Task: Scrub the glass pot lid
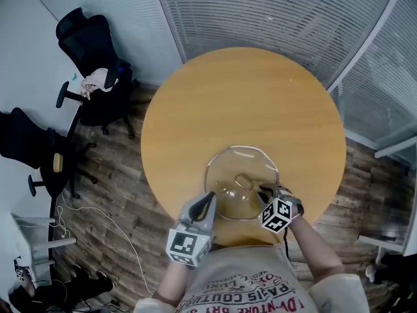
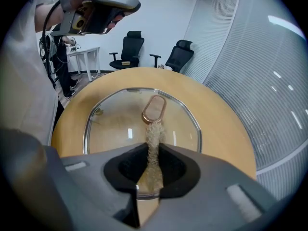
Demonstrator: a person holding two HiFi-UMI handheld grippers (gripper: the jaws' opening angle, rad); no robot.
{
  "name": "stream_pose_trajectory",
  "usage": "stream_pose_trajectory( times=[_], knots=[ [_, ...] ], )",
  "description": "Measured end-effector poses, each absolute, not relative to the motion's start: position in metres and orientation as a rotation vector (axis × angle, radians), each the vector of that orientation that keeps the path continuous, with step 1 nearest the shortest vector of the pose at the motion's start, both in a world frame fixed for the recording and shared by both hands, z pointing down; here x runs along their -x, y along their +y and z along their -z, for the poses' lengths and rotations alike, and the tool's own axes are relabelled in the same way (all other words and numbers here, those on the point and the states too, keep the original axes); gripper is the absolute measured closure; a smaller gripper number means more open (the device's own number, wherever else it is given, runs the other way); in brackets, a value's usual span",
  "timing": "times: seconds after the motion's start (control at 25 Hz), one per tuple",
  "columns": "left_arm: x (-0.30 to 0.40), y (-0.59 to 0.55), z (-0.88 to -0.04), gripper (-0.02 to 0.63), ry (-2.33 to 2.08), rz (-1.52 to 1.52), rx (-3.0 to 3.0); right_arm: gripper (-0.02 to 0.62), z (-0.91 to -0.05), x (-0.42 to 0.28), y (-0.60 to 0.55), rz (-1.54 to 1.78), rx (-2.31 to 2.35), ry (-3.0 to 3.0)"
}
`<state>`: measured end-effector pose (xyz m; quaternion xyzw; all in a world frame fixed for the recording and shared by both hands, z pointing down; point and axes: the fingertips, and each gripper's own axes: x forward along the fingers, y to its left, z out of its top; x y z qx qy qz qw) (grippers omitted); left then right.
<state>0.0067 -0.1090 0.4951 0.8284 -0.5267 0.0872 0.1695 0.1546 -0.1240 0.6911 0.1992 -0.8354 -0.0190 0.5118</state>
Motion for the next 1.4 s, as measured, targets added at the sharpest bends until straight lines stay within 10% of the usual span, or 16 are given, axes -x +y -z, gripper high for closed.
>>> stream_pose_trajectory(
  times=[1.4],
  knots=[
    [0.062,-0.064,-0.489,0.598,-1.377,-0.267,-2.436,0.531,-0.687,-0.076,-0.084,-0.163,-0.833,-1.867]
  ],
)
